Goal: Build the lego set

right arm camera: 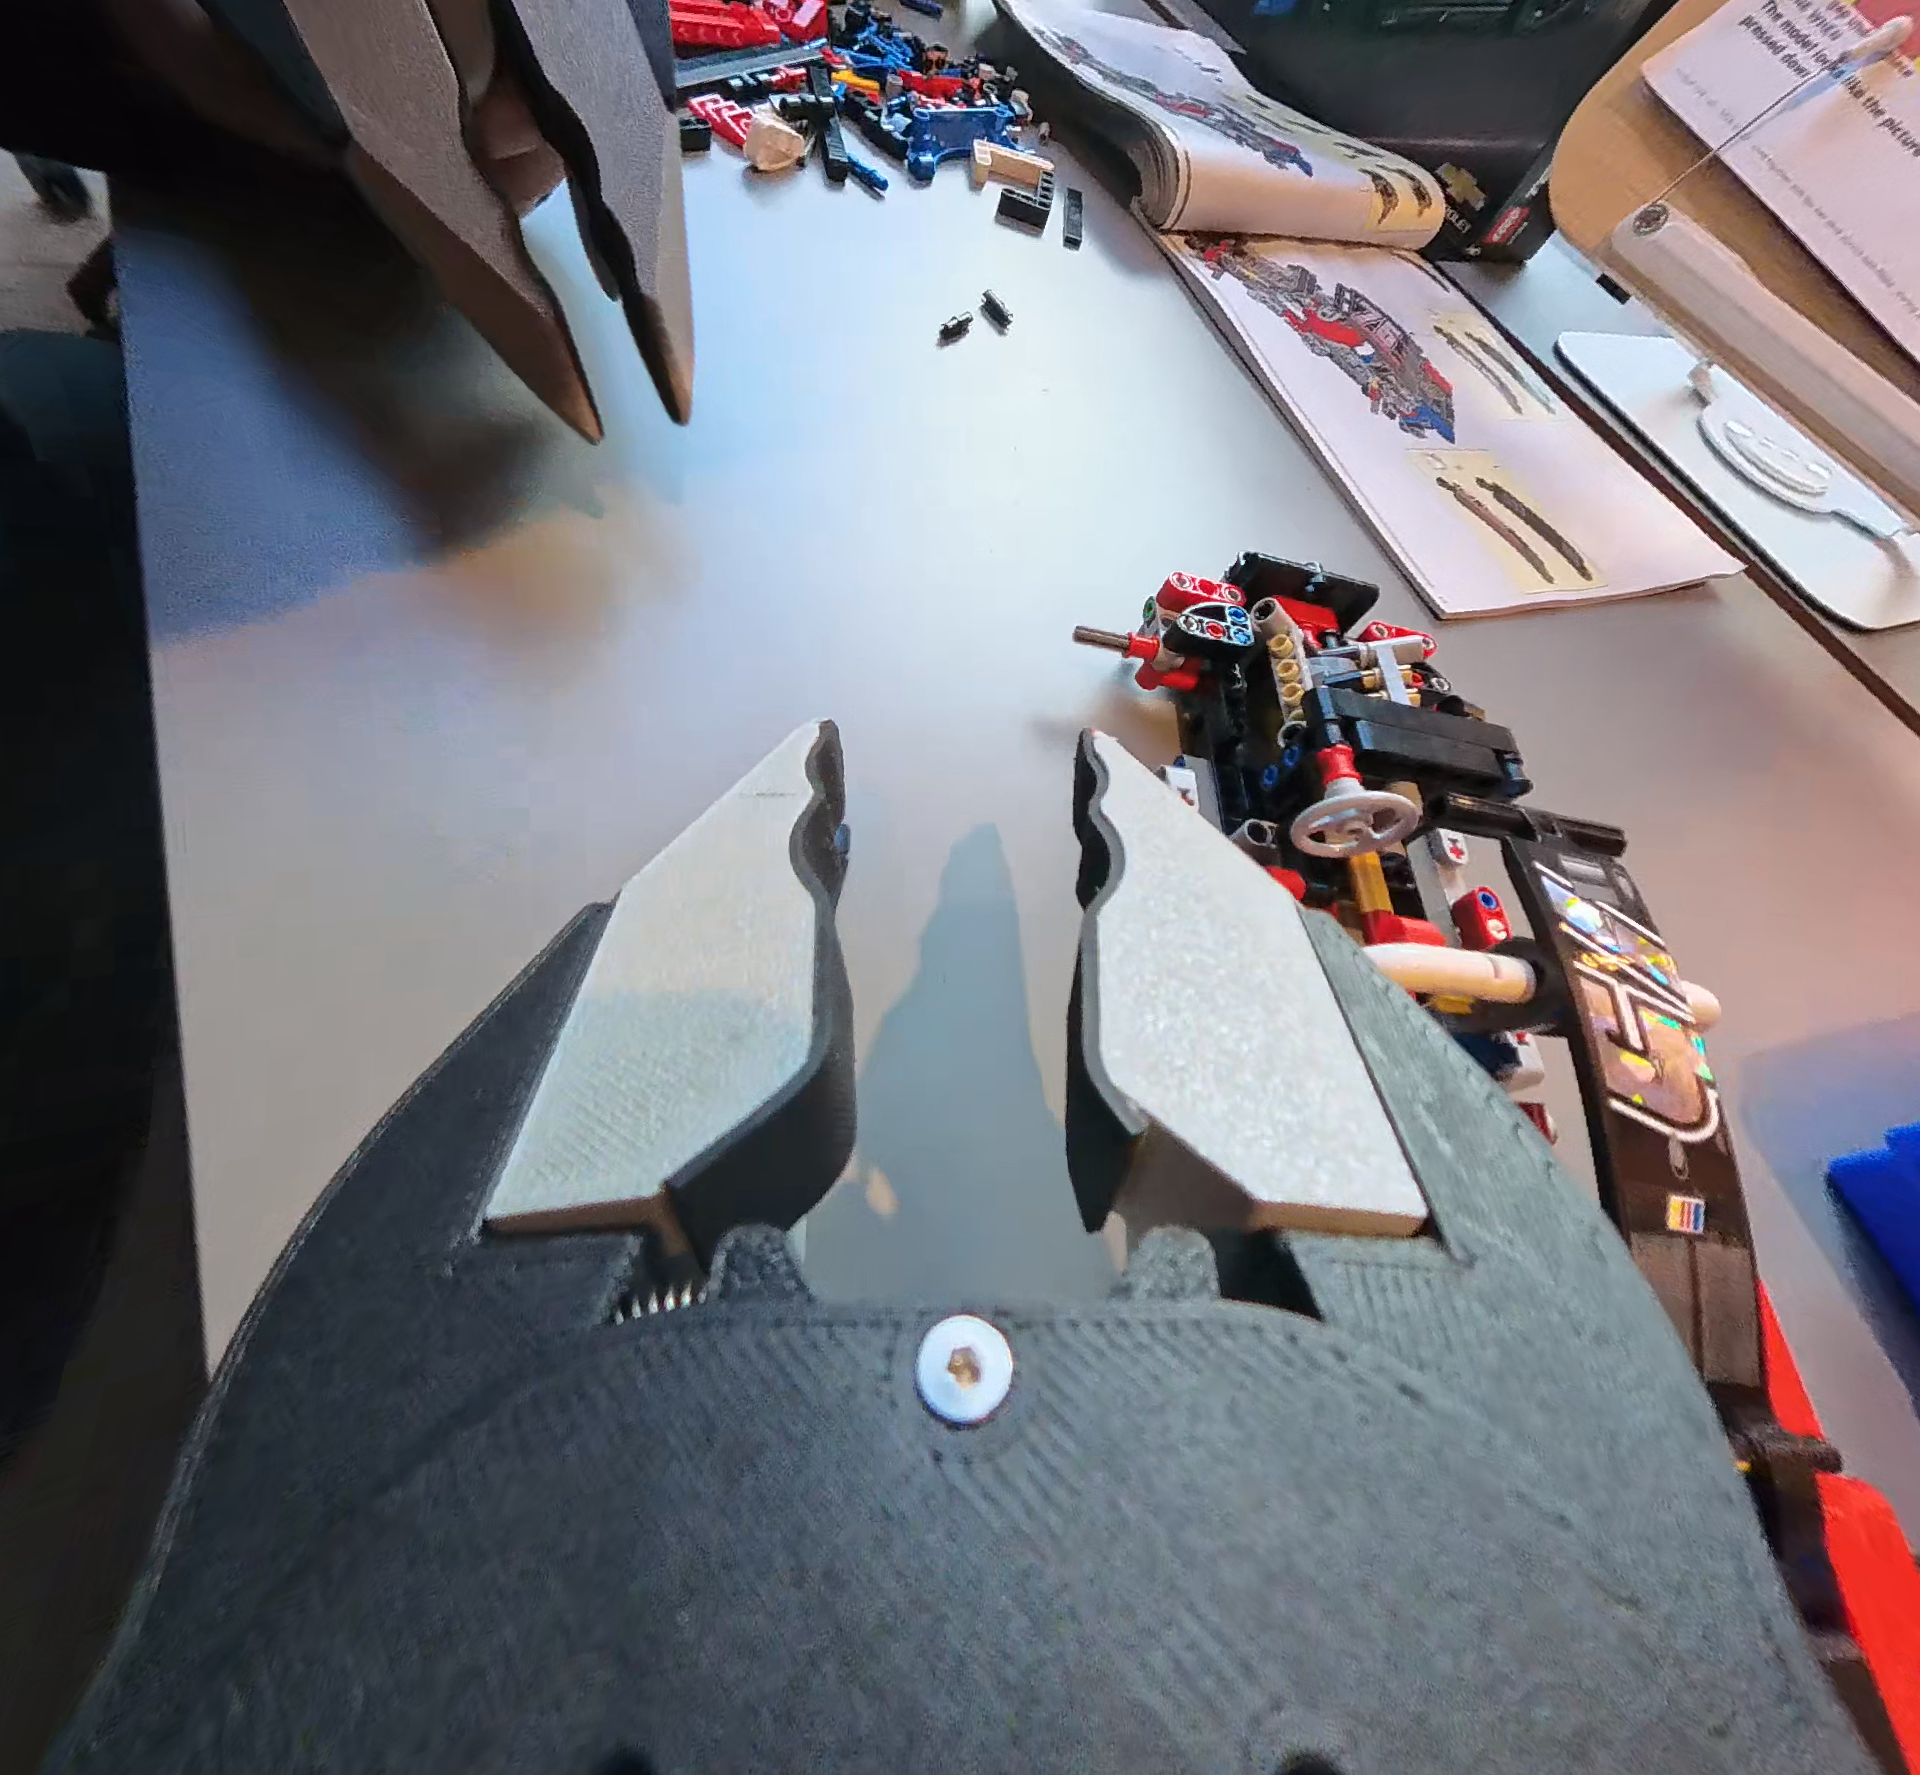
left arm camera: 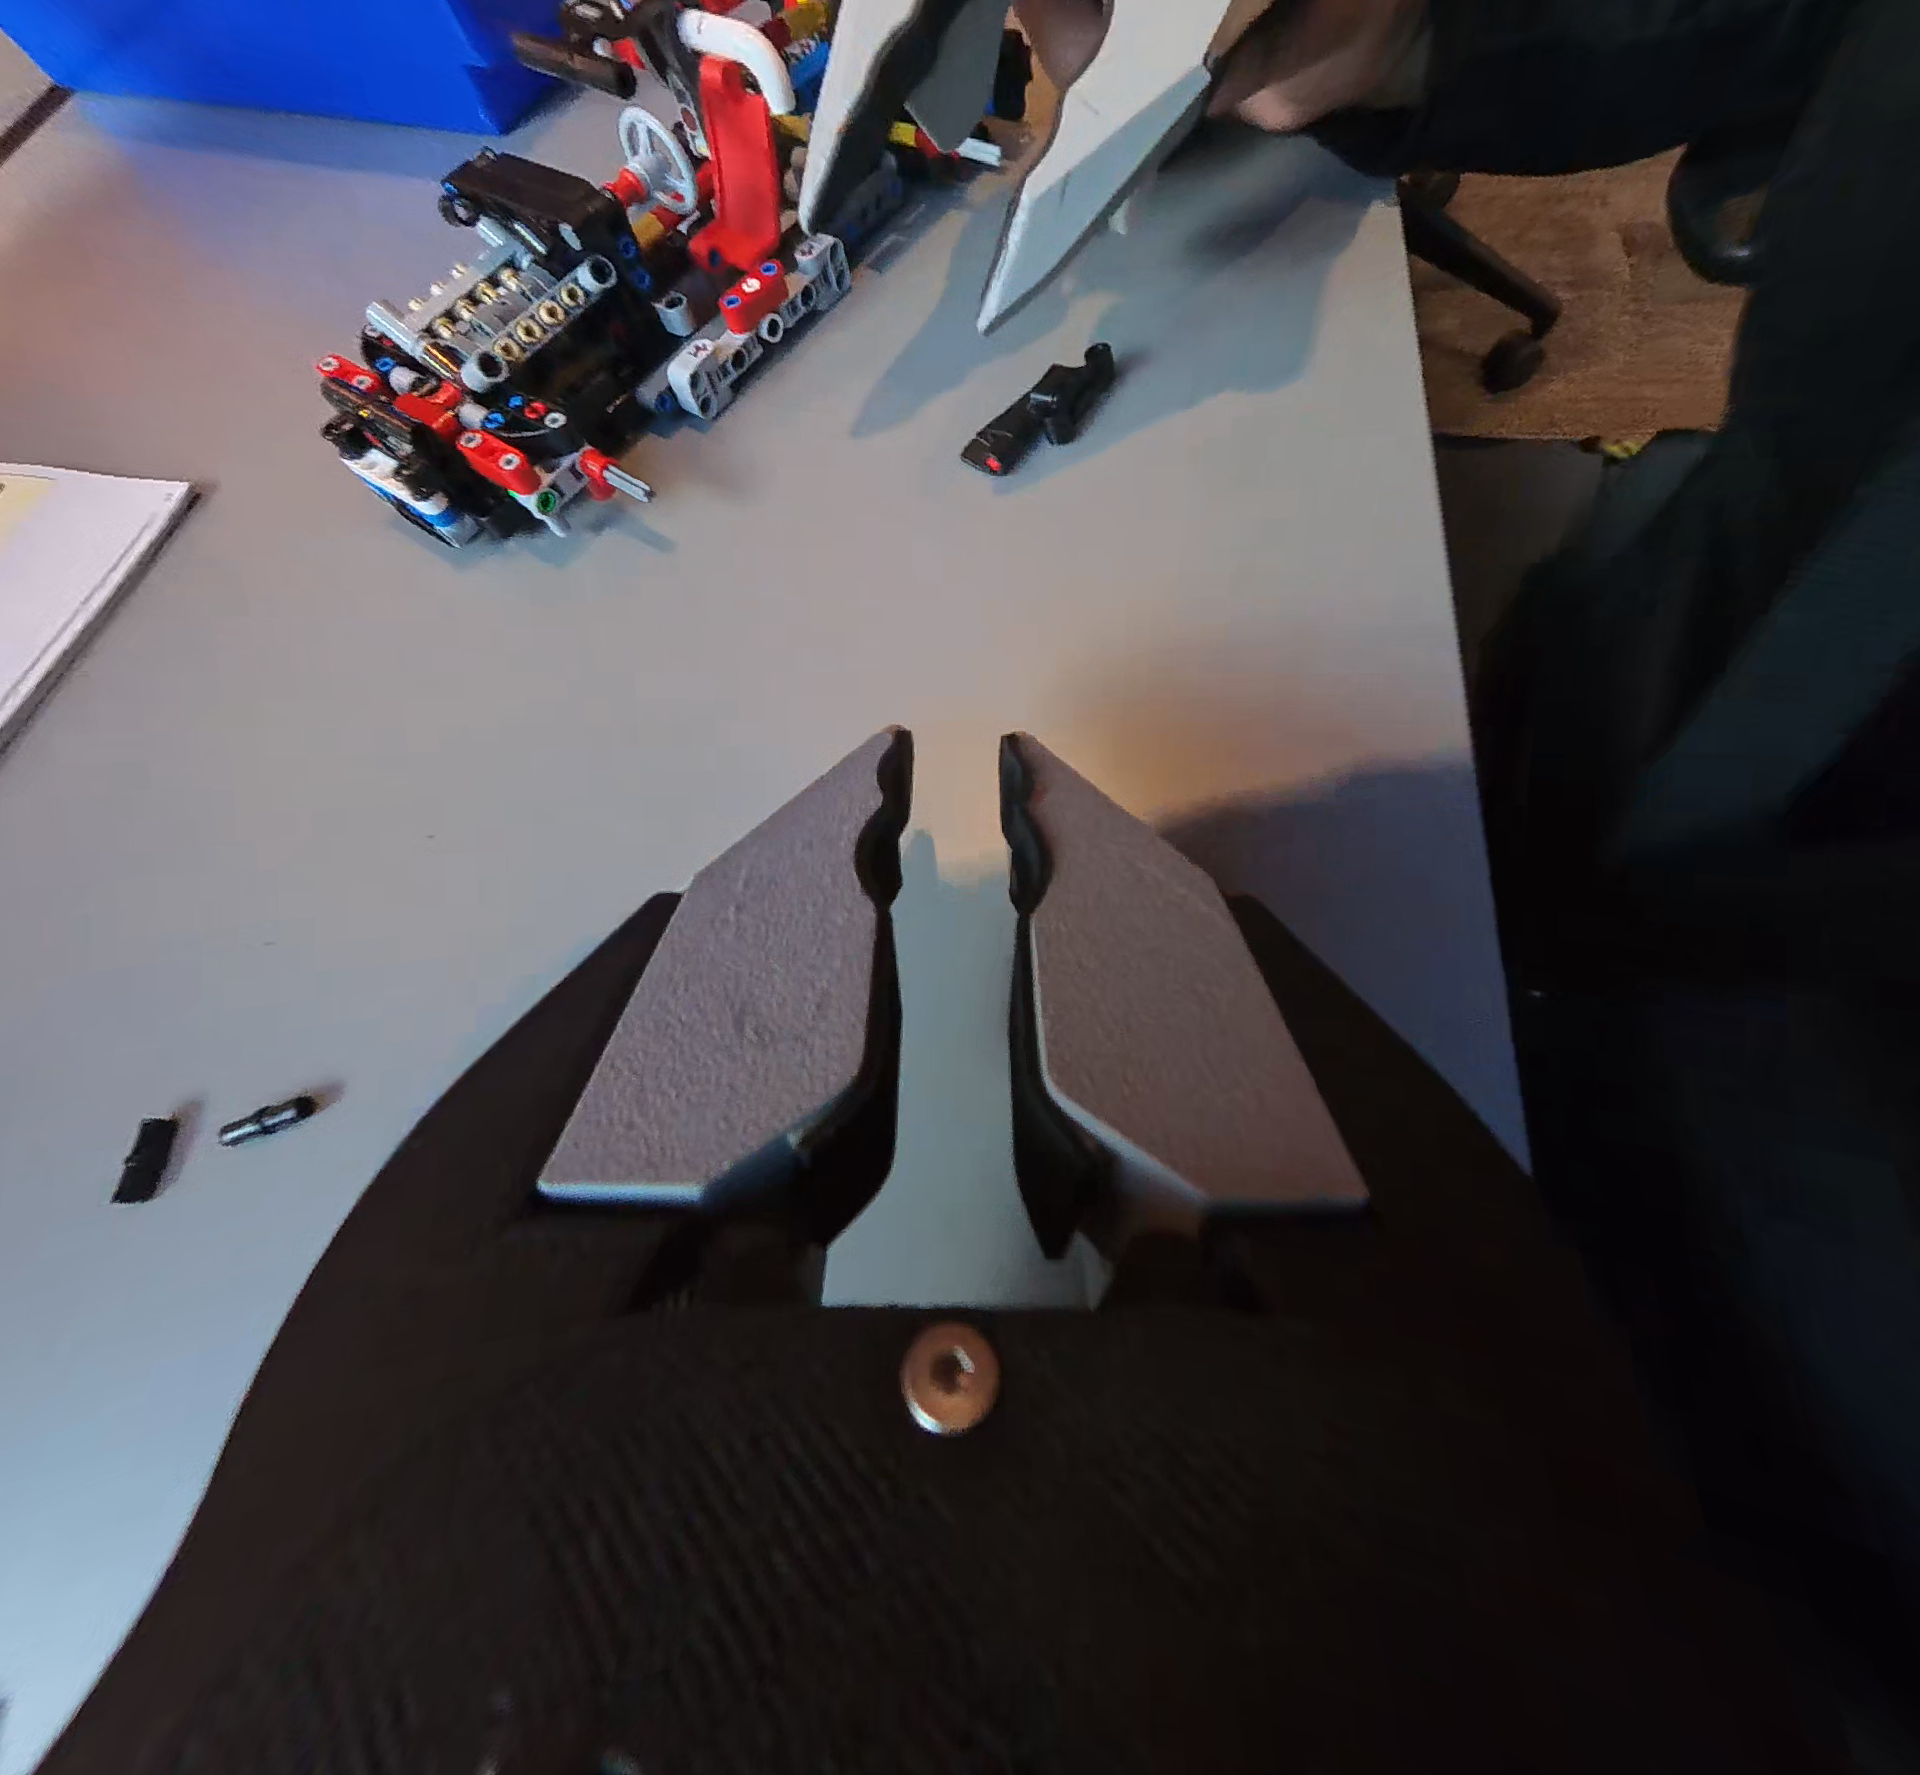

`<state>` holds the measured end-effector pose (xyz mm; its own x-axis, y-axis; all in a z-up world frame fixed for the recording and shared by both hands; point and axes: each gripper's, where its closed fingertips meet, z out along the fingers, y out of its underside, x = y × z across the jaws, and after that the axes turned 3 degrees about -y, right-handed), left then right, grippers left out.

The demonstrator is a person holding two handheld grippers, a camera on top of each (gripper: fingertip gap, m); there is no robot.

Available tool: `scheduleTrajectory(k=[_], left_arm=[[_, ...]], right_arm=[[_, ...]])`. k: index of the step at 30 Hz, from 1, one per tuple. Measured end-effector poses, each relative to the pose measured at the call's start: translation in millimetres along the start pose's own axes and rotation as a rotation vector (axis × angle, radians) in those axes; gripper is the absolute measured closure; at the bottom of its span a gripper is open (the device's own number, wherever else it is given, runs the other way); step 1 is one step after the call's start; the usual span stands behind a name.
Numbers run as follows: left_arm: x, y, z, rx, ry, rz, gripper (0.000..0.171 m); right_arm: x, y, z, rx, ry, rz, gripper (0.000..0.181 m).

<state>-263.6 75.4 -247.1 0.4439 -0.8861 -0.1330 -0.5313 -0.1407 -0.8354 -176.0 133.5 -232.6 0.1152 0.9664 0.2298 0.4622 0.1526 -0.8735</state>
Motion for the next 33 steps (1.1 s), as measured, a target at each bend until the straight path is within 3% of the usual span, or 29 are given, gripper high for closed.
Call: scheduleTrajectory(k=[10, 22, 33], left_arm=[[-4, -2, -1, 0.016, -0.027, 0.007, 0.159], [-1, 9, 8, -0.076, -0.091, 0.118, 0.160], [-1, 16, 15, -0.142, -0.173, 0.242, 0.159]], right_arm=[[13, -12, -3, 0.087, 0.037, 0.031, 0.142], [25, -15, -6, 0.114, 0.099, 0.074, 0.130], [33, -5, -2, 0.025, 0.197, 0.020, 0.145]])
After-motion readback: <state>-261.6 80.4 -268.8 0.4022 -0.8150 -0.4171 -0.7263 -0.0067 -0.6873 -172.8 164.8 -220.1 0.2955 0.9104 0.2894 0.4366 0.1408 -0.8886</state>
